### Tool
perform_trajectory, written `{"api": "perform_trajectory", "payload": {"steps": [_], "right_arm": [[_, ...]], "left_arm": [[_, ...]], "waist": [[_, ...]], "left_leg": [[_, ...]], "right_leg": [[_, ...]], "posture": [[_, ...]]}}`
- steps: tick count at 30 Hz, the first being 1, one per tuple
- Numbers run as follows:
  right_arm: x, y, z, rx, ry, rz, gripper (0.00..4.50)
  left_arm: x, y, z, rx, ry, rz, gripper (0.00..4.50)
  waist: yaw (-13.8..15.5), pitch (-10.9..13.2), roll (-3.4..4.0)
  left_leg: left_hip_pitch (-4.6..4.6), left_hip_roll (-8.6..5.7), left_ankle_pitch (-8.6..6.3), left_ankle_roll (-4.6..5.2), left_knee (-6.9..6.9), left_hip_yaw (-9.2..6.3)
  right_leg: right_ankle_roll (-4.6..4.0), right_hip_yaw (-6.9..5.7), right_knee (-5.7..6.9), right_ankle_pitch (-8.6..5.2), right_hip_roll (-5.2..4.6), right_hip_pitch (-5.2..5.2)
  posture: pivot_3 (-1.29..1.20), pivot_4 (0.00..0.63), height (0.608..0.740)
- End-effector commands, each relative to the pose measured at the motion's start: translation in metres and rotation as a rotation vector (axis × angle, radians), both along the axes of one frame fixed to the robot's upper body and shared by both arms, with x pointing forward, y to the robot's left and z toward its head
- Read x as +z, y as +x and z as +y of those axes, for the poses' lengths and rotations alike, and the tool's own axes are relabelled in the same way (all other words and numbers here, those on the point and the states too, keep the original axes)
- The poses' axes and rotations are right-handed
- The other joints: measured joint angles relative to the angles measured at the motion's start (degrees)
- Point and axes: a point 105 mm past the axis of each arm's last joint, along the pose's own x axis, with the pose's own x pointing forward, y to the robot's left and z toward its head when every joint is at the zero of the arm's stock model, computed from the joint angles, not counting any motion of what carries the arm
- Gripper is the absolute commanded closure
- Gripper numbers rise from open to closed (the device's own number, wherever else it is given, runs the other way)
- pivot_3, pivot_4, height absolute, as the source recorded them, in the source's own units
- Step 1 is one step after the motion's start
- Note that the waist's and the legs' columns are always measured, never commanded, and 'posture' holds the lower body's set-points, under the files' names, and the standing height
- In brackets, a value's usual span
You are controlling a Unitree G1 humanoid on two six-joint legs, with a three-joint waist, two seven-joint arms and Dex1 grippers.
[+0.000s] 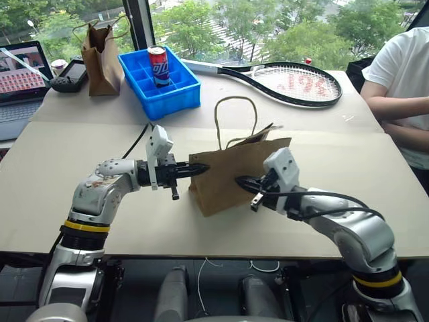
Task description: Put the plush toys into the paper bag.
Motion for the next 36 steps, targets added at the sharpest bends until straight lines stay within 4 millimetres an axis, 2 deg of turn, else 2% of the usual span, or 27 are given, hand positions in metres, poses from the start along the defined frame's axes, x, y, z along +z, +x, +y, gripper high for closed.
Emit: {"api": "perform_trajectory", "payload": {"steps": [1, 4, 9, 16, 19, 23, 30, 31, 32, 33, 36], "right_arm": [[0.010, -0.024, -0.038, -0.003, -0.047, 0.026, 4.50], [0.013, -0.045, -0.071, -0.039, -0.095, 0.100, 4.50], [0.021, -0.060, -0.096, -0.089, -0.136, 0.131, 4.50], [0.020, -0.065, -0.099, -0.117, -0.141, 0.122, 4.50], [0.021, -0.064, -0.099, -0.123, -0.142, 0.113, 4.50], [0.021, -0.063, -0.103, -0.120, -0.149, 0.117, 4.50], [0.032, -0.056, -0.108, -0.029, -0.122, 0.017, 4.50], [0.033, -0.055, -0.112, -0.030, -0.100, 0.008, 4.50], [0.031, -0.055, -0.115, -0.030, -0.100, 0.004, 4.50], [0.027, -0.056, -0.119, -0.027, -0.116, 0.005, 4.50], [0.019, -0.059, -0.127, -0.022, -0.118, 0.018, 3.71]], "left_arm": [[0.022, 0.000, -0.002, -0.098, -0.013, -0.088, 4.41], [0.032, -0.004, -0.001, -0.208, -0.030, -0.112, 4.41], [0.029, -0.010, 0.001, -0.360, 0.021, -0.124, 4.41], [0.012, -0.003, 0.004, -0.413, 0.088, -0.157, 4.41], [0.006, -0.001, 0.010, -0.393, 0.096, -0.077, 4.41], [0.003, -0.003, 0.020, -0.365, 0.092, -0.014, 3.47], [0.023, -0.013, 0.055, -0.215, 0.019, 0.020, 0.77], [0.024, -0.015, 0.062, -0.184, 0.023, 0.019, 0.59], [0.025, -0.019, 0.068, -0.154, 0.027, 0.020, 0.16], [0.026, -0.021, 0.075, -0.121, 0.030, 0.024, 0.06], [0.020, -0.031, 0.097, -0.009, 0.040, 0.057, 0.00]], "waist": [[0.14, 0.01, -0.01], [0.11, 0.02, 0.01], [-0.68, 0.02, 0.01], [-0.44, 0.02, 0.00], [-0.45, 0.03, 0.00], [-0.46, 0.02, 0.00], [-0.85, 0.02, 0.00], [-0.81, 0.02, 0.00], [-0.83, 0.02, 0.00], [-0.93, 0.02, 0.00], [-0.88, 0.02, 0.00]], "left_leg": [[0.01, 0.00, 0.00, 0.00, 0.00, 0.00], [0.04, 0.02, 0.00, 0.00, -0.01, 0.00], [0.12, 0.02, 0.00, 0.01, 0.00, -0.03], [0.10, 0.00, 0.00, 0.01, 0.06, -0.06], [0.06, 0.00, 0.01, 0.02, 0.07, -0.06], [0.07, 0.00, 0.01, 0.02, 0.07, -0.08], [0.08, 0.02, 0.01, 0.02, 0.03, -0.09], [0.09, 0.01, 0.01, 0.02, 0.03, -0.09], [0.09, 0.01, 0.01, 0.02, 0.04, -0.10], [0.09, 0.01, 0.01, 0.02, 0.04, -0.10], [0.10, 0.01, 0.00, 0.01, 0.03, -0.08]], "right_leg": [[0.00, 0.00, 0.00, -0.01, 0.00, 0.00], [0.06, 0.00, 0.01, -0.04, 0.01, -0.02], [0.26, 0.04, 0.01, -0.15, 0.02, 0.03], [0.34, 0.04, 0.00, -0.20, 0.02, 0.05], [0.34, 0.04, 0.00, -0.20, 0.02, 0.03], [0.34, 0.04, 0.02, -0.20, 0.02, 0.03], [0.35, 0.03, 0.03, -0.21, 0.02, 0.02], [0.35, 0.03, 0.03, -0.21, 0.02, 0.02], [0.36, 0.02, 0.03, -0.21, 0.03, 0.02], [0.36, 0.02, 0.02, -0.21, 0.02, 0.04], [0.36, 0.02, 0.02, -0.22, 0.01, 0.03]], "posture": [[0.00, 0.150, 0.734], [0.00, 0.150, 0.734], [0.00, 0.150, 0.734], [0.00, 0.150, 0.734], [0.00, 0.150, 0.734], [0.00, 0.150, 0.734], [0.00, 0.150, 0.734], [0.00, 0.150, 0.734], [0.00, 0.150, 0.734], [0.00, 0.150, 0.734], [0.00, 0.150, 0.734]]}}
